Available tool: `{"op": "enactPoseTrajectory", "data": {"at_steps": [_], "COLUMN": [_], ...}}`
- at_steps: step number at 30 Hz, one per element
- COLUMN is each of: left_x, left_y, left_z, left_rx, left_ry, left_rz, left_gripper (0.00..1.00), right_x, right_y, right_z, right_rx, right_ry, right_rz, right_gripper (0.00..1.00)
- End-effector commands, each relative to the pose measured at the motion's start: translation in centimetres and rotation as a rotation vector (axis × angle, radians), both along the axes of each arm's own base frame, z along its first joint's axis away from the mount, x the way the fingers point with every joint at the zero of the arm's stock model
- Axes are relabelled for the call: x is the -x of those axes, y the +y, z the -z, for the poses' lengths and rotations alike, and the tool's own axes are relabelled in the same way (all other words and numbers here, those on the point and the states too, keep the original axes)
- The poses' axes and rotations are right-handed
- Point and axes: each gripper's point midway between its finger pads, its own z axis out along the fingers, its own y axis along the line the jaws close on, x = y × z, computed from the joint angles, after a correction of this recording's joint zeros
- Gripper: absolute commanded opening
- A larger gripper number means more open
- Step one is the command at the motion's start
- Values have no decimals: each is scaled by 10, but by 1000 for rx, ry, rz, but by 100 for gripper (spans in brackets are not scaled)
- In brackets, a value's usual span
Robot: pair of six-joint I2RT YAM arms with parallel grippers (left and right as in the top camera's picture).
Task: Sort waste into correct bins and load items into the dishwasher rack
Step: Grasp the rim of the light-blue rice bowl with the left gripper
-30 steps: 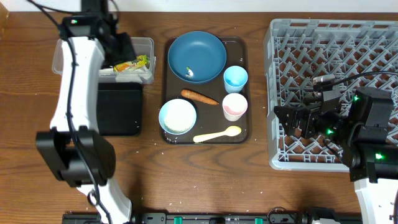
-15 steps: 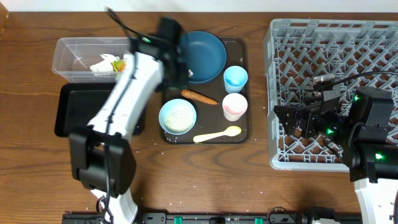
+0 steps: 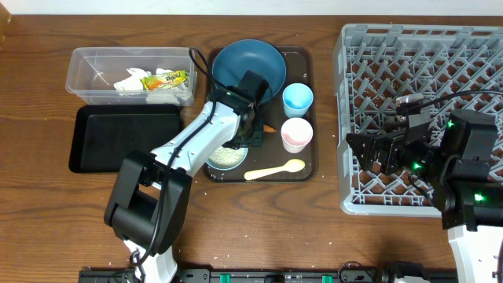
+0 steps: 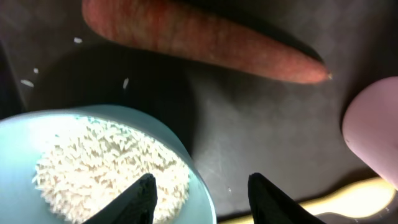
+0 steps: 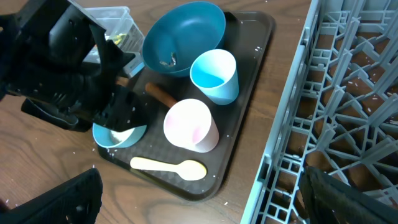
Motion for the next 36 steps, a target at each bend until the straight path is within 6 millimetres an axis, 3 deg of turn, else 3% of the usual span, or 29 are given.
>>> {"op": "enactPoseTrajectory", "data": {"at_steps": [1, 6, 15, 19, 20, 23, 28, 32, 36], "left_x": [3, 4, 16, 21, 20, 20, 19, 19, 20], "left_y": [9, 10, 18, 22, 23, 24, 24, 23, 20], "left_z": [10, 13, 26, 33, 33, 33, 32, 22, -6], "left_rx": [-43, -47, -87, -99, -107, -113, -112, -103, -66], "left_ry": [6, 14, 53, 71, 67, 64, 61, 50, 36], "left_rz": [-14, -14, 21, 21, 19, 18, 17, 15, 10], "left_gripper": [45, 27, 24, 19, 12, 6, 6, 6, 6], "right_x": [-2, -2, -4, -4, -4, -5, -5, -5, -6], "right_y": [1, 1, 1, 1, 1, 1, 0, 0, 0], "right_z": [-10, -10, -13, -13, -13, -14, -14, -14, -15], "right_rx": [-14, -15, -14, -13, -13, -13, -13, -12, -12], "right_ry": [-18, -20, -36, -38, -38, -40, -40, -45, -51], "right_rz": [3, 3, 3, 3, 3, 3, 3, 3, 3], "right_gripper": [99, 99, 99, 99, 99, 99, 99, 99, 99]}}
